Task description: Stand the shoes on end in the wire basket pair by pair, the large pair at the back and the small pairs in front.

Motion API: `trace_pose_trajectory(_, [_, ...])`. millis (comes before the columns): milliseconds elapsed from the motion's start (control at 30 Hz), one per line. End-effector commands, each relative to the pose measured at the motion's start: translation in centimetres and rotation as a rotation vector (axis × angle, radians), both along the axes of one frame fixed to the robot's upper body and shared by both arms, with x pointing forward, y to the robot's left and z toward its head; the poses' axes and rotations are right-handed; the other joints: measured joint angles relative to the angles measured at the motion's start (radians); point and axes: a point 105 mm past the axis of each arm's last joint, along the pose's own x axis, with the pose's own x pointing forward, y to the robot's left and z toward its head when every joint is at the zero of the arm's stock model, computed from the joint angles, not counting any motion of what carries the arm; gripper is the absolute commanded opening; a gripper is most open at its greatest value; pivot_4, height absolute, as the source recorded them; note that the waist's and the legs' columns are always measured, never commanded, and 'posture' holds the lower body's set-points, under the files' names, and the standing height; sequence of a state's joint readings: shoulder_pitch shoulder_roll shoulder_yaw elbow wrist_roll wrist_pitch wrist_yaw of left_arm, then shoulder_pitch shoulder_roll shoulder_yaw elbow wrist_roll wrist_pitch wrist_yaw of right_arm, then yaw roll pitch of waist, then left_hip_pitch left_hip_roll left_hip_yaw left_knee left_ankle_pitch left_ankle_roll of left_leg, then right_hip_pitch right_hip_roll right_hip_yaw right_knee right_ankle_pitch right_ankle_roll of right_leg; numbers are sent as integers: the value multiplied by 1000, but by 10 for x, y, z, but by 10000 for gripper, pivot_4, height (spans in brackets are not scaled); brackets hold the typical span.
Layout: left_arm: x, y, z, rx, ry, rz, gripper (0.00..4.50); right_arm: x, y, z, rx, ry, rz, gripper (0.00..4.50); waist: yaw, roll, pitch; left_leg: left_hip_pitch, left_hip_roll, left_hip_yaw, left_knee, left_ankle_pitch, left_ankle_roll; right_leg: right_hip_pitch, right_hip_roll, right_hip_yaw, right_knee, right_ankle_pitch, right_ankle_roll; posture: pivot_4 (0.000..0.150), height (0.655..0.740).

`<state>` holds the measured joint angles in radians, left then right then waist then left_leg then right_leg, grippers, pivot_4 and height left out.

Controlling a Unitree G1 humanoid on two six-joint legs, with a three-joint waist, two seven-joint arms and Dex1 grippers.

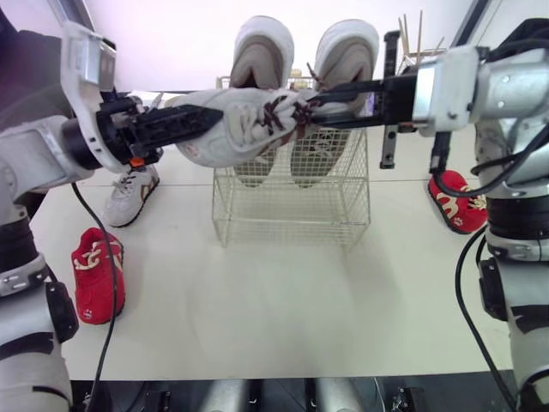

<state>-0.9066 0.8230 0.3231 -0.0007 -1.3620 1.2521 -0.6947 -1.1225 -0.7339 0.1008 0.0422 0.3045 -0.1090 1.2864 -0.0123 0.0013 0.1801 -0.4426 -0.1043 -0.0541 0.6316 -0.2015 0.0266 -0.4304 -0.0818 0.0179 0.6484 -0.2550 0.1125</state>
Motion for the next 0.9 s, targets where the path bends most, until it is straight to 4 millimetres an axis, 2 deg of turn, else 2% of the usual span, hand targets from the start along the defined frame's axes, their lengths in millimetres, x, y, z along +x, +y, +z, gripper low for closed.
trace_pose_trajectory(33, [-3,-2,-1,-7,-2,-12,23947,-12,4,19,9,-84,39,0,0,0,0,0,0,0,0,0,0,0,0,0,0,0,0,1500,7400])
trace_pose_trajectory(67, [-4,-2,-3,-9,4,-17,18244,-12,4,20,6,-81,36,0,1,0,0,0,0,0,0,0,0,0,0,0,0,0,0,1500,7400])
trace_pose_trajectory(167, [-5,-4,-8,-20,18,-22,5559,-11,3,21,9,-61,30,0,0,0,0,0,0,0,0,0,0,0,0,0,0,0,0,1500,7400])
trace_pose_trajectory(200, [-6,-3,-8,-32,22,-21,3441,-11,2,22,17,-40,25,0,0,0,0,0,0,0,0,0,0,0,0,0,0,0,0,1500,7400])
trace_pose_trajectory(233, [-6,-3,-9,-40,25,-20,3225,-10,1,23,23,-24,22,9892,0,0,0,0,0,0,0,0,0,0,0,0,0,0,0,1500,7400])
trace_pose_trajectory(300, [-7,-4,-9,-56,24,-11,3224,-11,-3,26,48,49,12,18428,0,0,0,0,0,0,0,0,0,0,0,0,0,0,0,1500,7400])
trace_pose_trajectory(367, [-5,-2,-7,-97,16,21,3224,-12,-14,37,148,216,2,28371,3,0,0,0,0,0,0,0,0,0,0,0,0,0,0,1500,7400])
trace_pose_trajectory(467, [-6,3,-1,-193,-6,69,3224,-10,-45,52,365,534,-33,43914,7,0,0,0,0,-1,0,0,0,1,-1,0,0,0,0,1500,7400])
trace_pose_trajectory(567, [-9,4,2,-281,-16,108,3224,-9,-75,45,559,810,-43,44566,15,-1,0,0,0,-1,0,-1,1,1,-1,0,-1,0,0,1500,7400])
trace_pose_trajectory(633, [-11,4,2,-313,-13,123,3224,-7,-86,39,658,917,-45,44566,19,-2,-1,0,0,-1,0,-3,5,1,-1,0,-1,0,-1,1500,7400])
trace_pose_trajectory(667, [-12,4,3,-330,-12,128,3224,-3,-90,29,707,980,-60,44566,19,-2,-1,0,0,-1,-1,-3,5,1,-1,0,-2,0,-1,1500,7400])
trace_pose_trajectory(733, [-13,2,3,-375,-7,138,3224,4,-86,-5,792,1133,-70,44566,19,-3,-2,0,0,-1,0,-3,5,1,-1,1,-1,0,-1,1500,7400])
trace_pose_trajectory(767, [-13,0,3,-387,-5,140,3224,5,-81,-16,833,1197,-45,44566,18,-3,-2,1,0,-1,0,-3,5,2,-1,1,-1,0,-1,1500,7400])
trace_pose_trajectory(800, [-13,0,3,-393,-3,142,3224,5,-77,-20,860,1232,-25,44566,17,-3,-2,2,1,-1,0,-3,5,2,0,1,0,-1,-2,1500,7400])
trace_pose_trajectory(900, [-11,-5,3,-415,8,136,3224,7,-49,-32,913,1314,39,44566,15,-1,-1,0,0,0,0,-2,5,0,0,2,2,-1,-2,1500,7400])
